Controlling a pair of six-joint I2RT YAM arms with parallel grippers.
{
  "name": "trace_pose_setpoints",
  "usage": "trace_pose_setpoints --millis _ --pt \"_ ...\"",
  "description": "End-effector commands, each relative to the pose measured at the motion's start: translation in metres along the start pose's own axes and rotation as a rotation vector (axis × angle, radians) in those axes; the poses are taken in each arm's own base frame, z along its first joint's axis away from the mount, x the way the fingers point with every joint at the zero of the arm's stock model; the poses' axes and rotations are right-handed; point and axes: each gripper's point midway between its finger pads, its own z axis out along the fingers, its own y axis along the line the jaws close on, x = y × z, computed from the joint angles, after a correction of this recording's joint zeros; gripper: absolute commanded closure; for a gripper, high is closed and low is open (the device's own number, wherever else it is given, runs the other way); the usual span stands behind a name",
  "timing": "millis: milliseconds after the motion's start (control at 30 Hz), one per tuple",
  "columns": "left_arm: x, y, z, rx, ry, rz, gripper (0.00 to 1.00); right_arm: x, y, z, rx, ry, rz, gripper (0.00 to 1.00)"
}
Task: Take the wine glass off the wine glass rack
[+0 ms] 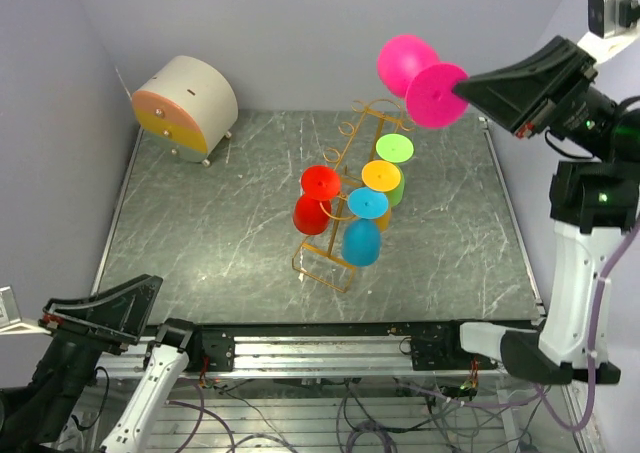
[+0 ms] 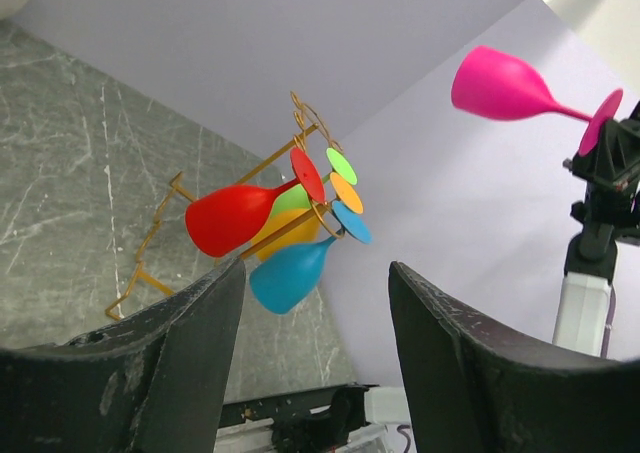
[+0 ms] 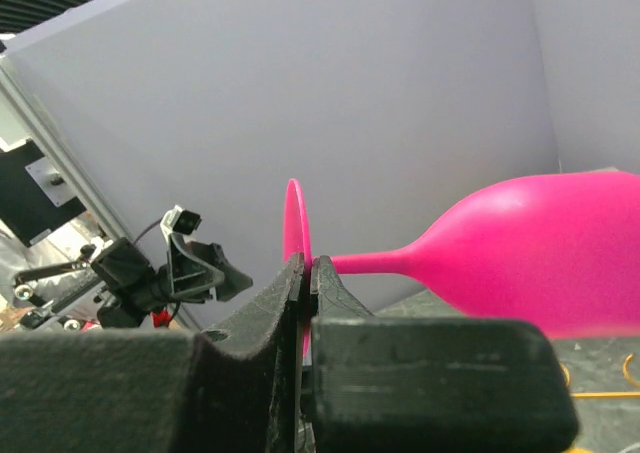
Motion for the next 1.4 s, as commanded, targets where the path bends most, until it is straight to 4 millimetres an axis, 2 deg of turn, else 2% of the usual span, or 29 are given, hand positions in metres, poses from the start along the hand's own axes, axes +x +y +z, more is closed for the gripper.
trace_pose_setpoints --millis 0,100,200,333,433,600,633,667,767,933,967,1033,1067,1133,1233,1367 --pt "0.01 -0.003 0.001 -0.011 0.067 0.007 0.3 -0.023 -0.007 0.014 -0.067 -0.021 0.019 1.0" --pt "0.007 -0.005 0.0 -0.013 0.065 0.015 0.3 -0.031 -0.021 0.025 -0.07 -0.022 0.022 1.0" --pt "0.007 -0.007 0.002 -0.013 0.075 0.018 0.3 -0.027 -0.038 0.048 -0.082 -0.008 0.041 1.0" --pt "0.007 -0.008 0.004 -0.015 0.082 0.026 0.3 0.001 -0.066 0.09 -0.108 0.049 0.099 1.0" --pt "0.006 -0.006 0.002 -0.025 0.074 0.031 0.3 0.017 -0.084 0.11 -0.064 0.073 0.096 1.0" --pt "0.01 -0.002 0.002 -0.034 0.085 0.027 0.3 0.054 -0.085 0.144 -0.04 0.122 0.083 1.0" --pt "0.011 -0.003 0.002 -0.029 0.088 0.025 0.3 0.073 -0.075 0.157 -0.045 0.156 0.081 1.0" --pt "0.011 -0.004 0.003 -0.026 0.089 0.024 0.3 0.083 -0.077 0.161 -0.011 0.172 0.054 1.0" --pt "0.011 -0.001 0.001 -0.062 0.092 0.021 0.31 0.132 -0.055 0.177 0.022 0.245 -0.031 1.0" --pt "0.007 0.003 -0.006 -0.159 0.09 -0.035 0.34 0.197 -0.008 0.185 0.112 0.32 -0.239 1.0" --pt "0.007 0.003 -0.006 -0.169 0.095 -0.054 0.35 0.209 -0.003 0.184 0.162 0.33 -0.294 1.0" --pt "0.009 0.003 -0.006 -0.185 0.105 -0.096 0.37 0.243 0.019 0.18 0.174 0.369 -0.399 1.0" --pt "0.012 0.004 -0.006 -0.194 0.114 -0.117 0.37 0.26 0.039 0.175 0.162 0.382 -0.444 1.0" --pt "0.016 0.006 -0.007 -0.208 0.127 -0.162 0.37 0.286 0.049 0.166 0.194 0.387 -0.545 1.0" --pt "0.022 0.007 -0.011 -0.225 0.143 -0.223 0.36 0.317 0.046 0.147 0.252 0.405 -0.669 1.0" --pt "0.036 0.008 -0.022 -0.243 0.186 -0.323 0.35 0.336 0.048 0.124 0.278 0.346 -0.774 1.0"
